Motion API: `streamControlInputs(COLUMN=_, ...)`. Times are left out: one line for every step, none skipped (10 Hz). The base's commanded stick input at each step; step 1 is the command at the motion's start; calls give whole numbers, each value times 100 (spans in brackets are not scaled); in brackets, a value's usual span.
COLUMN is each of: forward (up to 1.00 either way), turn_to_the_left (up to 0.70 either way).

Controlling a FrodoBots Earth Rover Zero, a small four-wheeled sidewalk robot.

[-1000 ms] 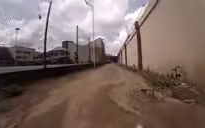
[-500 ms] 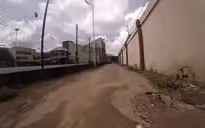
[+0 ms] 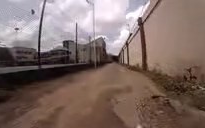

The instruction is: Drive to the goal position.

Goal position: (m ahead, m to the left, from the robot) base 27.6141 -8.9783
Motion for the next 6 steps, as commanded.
streamControlInputs(forward=50, turn_to_the_left=0)
streamControlInputs(forward=50, turn_to_the_left=0)
streamControlInputs(forward=50, turn_to_the_left=0)
streamControlInputs(forward=50, turn_to_the_left=0)
streamControlInputs(forward=50, turn_to_the_left=0)
streamControlInputs(forward=50, turn_to_the_left=0)
